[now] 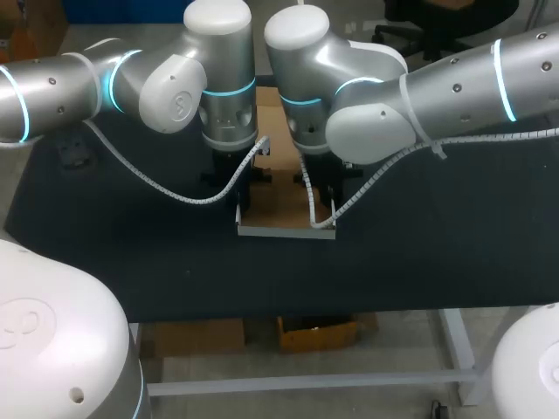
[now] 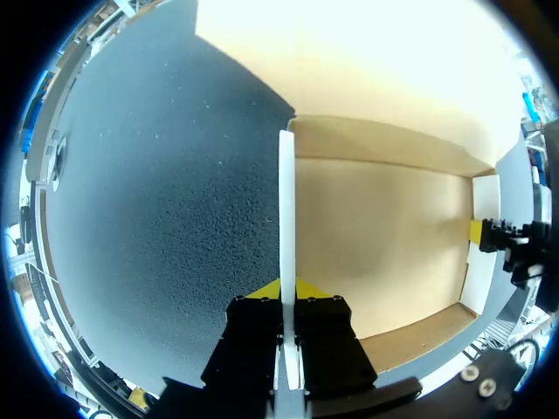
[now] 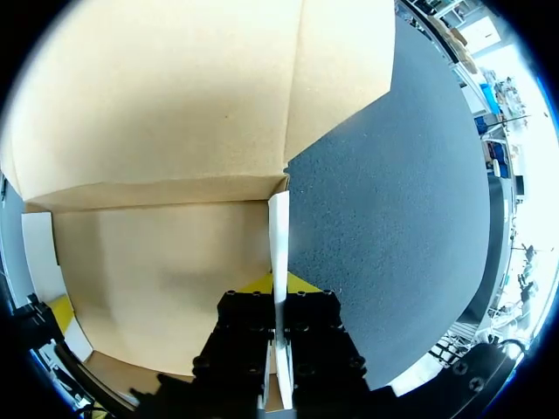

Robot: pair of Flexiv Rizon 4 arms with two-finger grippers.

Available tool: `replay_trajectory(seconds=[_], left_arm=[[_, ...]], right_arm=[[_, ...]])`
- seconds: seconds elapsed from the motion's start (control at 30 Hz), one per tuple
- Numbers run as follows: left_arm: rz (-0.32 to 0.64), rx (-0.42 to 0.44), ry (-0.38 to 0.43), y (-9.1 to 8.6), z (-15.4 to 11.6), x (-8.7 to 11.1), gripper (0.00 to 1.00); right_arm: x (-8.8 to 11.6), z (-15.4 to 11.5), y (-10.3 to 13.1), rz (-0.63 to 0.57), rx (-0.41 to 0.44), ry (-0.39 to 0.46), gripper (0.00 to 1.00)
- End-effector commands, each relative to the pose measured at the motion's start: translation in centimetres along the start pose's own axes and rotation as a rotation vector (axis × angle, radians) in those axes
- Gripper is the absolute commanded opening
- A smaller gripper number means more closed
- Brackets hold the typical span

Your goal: Assemble the packaging by folding the flat box into shape, placing the metal phone stand inside, and closing the box properly

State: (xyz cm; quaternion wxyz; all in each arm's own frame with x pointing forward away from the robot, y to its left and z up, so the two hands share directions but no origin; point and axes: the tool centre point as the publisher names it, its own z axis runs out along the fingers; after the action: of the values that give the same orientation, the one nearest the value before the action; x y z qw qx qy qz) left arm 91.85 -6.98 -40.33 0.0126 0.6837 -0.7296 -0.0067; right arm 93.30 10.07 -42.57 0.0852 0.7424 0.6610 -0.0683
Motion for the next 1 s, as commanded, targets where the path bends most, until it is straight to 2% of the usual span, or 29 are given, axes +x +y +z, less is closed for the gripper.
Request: replay_trajectory(seconds=[0.03,0.07,0.27,0.47,0.5,0.53,0.57,0.6,0.73,0.87,0.93,1.0], left_arm=[[0.000,0.000,-0.005,0.1,-0.1,-0.2,0.00],[0.000,0.000,-0.005,0.1,-0.1,-0.2,0.00],[0.000,0.000,-0.005,0.1,-0.1,-0.2,0.00],[0.000,0.000,-0.005,0.1,-0.1,-0.2,0.00],[0.000,0.000,-0.005,0.1,-0.1,-0.2,0.00],[0.000,0.000,-0.005,0.1,-0.1,-0.2,0.00],[0.000,0.000,-0.005,0.1,-0.1,-0.2,0.00],[0.000,0.000,-0.005,0.1,-0.1,-0.2,0.00],[0.000,0.000,-0.005,0.1,-0.1,-0.2,0.00],[0.000,0.000,-0.005,0.1,-0.1,-0.2,0.00],[0.000,0.000,-0.005,0.1,-0.1,-0.2,0.00],[0.000,0.000,-0.005,0.1,-0.1,-0.2,0.00]], right_arm=[[0.5,2.5,0.3,0.263,0.001,-0.284,0.00],[0.5,2.5,0.4,0.277,-0.001,-0.313,0.00],[0.6,2.5,0.4,0.272,0.002,-0.298,0.00],[0.4,2.1,0.0,0.207,0.015,-0.157,0.00],[0.4,2.0,0.0,0.209,0.015,-0.157,0.00],[0.4,2.0,-0.1,0.193,0.019,-0.124,0.04],[0.4,1.8,-0.1,0.182,0.021,-0.099,0.15],[0.4,1.8,-0.2,0.178,0.021,-0.088,0.19],[0.2,1.2,-0.4,0.131,0.024,0.031,0.21],[0.2,0.7,-0.6,0.116,0.020,0.066,0.22],[0.2,0.4,-0.7,0.086,0.025,0.132,0.23],[0.2,0.2,-0.8,0.081,0.021,0.149,0.23]])
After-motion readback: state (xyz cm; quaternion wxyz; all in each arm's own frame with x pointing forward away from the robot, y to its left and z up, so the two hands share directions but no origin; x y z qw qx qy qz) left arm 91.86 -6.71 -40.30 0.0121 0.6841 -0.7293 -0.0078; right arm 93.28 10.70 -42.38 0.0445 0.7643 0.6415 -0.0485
